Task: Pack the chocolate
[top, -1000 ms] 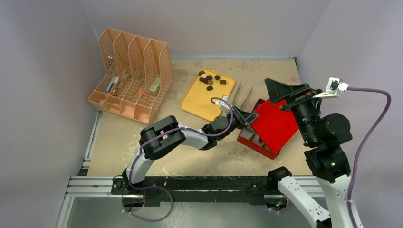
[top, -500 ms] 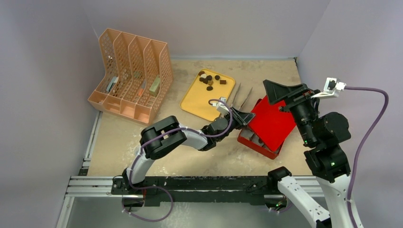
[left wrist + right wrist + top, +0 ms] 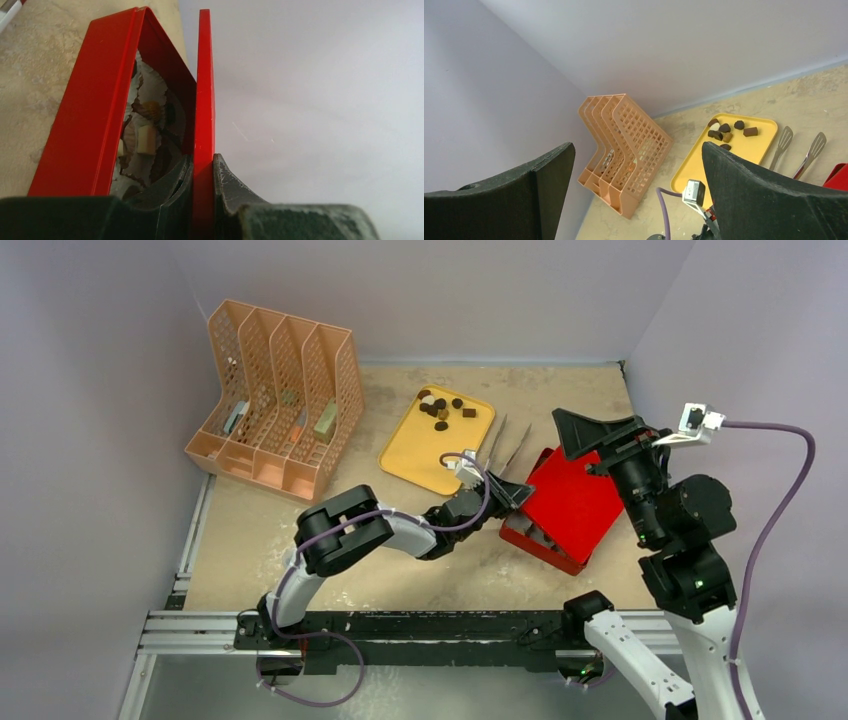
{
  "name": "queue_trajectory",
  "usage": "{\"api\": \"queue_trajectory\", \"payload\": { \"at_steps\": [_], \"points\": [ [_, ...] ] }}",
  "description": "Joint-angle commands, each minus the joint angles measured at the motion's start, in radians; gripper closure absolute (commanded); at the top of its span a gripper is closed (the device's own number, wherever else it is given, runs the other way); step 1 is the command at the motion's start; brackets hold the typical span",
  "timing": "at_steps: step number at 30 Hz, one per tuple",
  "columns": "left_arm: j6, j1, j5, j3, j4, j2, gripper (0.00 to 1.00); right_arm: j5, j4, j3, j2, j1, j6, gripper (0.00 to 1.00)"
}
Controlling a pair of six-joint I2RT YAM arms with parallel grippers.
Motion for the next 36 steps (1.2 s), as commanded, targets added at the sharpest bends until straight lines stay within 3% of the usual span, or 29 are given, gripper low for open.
{"api": "queue_trajectory", "payload": {
  "at_steps": [1,12,27,31,36],
  "points": [
    [-0.009,-0.02,-0.009,-0.025,-0.002,-0.006,0.84,0.0,0.038,-0.011,0.01,0.004,-0.007,0.01],
    [0.015,-0.019,-0.03,-0.09,-0.051,-0.053,0.81,0.009,0.03,-0.029,0.014,0.004,-0.007,0.01],
    [0.036,-0.017,-0.086,-0.142,-0.158,-0.151,0.63,0.044,-0.116,-0.032,0.071,0.004,-0.033,0.01],
    [0.041,-0.017,-0.096,-0.151,-0.181,-0.162,0.65,0.062,-0.145,-0.041,0.081,0.003,-0.03,0.01],
    [0.035,-0.014,-0.09,-0.161,-0.173,-0.156,0.81,0.109,-0.203,-0.06,0.091,0.004,0.006,0.01]
  ]
}}
